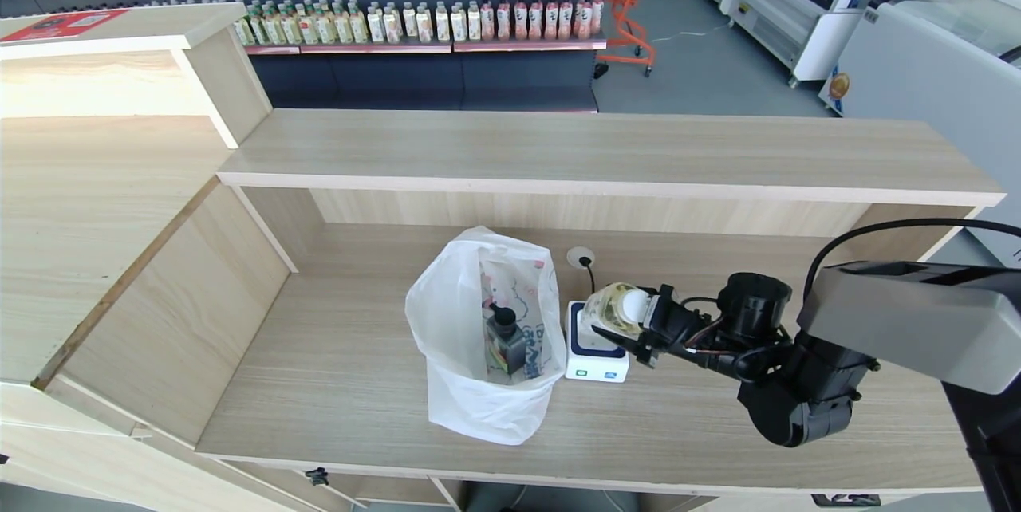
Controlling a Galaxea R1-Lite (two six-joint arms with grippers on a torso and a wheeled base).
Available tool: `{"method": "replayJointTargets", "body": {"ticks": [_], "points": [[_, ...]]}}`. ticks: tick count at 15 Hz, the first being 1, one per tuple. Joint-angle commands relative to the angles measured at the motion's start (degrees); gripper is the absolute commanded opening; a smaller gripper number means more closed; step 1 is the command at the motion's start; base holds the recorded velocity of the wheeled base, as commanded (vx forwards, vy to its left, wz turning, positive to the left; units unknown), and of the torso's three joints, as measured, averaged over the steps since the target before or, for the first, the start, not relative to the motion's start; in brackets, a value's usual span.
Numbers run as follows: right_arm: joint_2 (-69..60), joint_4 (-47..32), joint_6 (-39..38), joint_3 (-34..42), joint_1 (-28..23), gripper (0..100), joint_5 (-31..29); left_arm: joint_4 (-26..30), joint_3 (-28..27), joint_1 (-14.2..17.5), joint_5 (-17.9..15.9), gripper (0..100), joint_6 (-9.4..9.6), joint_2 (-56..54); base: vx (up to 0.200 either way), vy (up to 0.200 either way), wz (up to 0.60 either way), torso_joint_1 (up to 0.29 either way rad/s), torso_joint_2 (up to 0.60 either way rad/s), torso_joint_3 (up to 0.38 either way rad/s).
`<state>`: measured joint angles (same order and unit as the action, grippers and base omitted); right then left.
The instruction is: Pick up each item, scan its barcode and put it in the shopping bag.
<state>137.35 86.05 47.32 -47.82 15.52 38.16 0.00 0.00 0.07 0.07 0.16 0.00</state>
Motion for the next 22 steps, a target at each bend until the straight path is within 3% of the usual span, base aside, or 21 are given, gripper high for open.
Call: {"method": "replayJointTargets", "body": {"ticks": [1,12,15,17,20,22], "points": [[1.3,0.0,0.0,-1.0,0.1,0,0.3,0.0,0.0,0.0,0.0,100,0.02,0.1,0.000,0.000,0.00,0.000,0.00,0.000],[0.6,0.5,0.5,-2.6,-0.3,0,2.8,0.0,0.0,0.0,0.0,100,0.02,0.1,0.000,0.000,0.00,0.000,0.00,0.000],[-9.7,0.3,-17.7,-1.7,-0.4,0,-1.0,0.0,0.0,0.0,0.0,100,0.02,0.1,0.000,0.000,0.00,0.000,0.00,0.000],[-16.0,-2.0,-31.3,0.4,0.0,0,-10.4,0.0,0.0,0.0,0.0,100,0.02,0.1,0.000,0.000,0.00,0.000,0.00,0.000],[-19.9,-14.6,-38.2,-1.7,2.6,0,-19.3,0.0,0.0,0.0,0.0,100,0.02,0.1,0.000,0.000,0.00,0.000,0.00,0.000],[-17.6,-16.4,-42.2,-4.7,5.8,0,-21.2,0.0,0.0,0.0,0.0,100,0.02,0.1,0.000,0.000,0.00,0.000,0.00,0.000]]}}
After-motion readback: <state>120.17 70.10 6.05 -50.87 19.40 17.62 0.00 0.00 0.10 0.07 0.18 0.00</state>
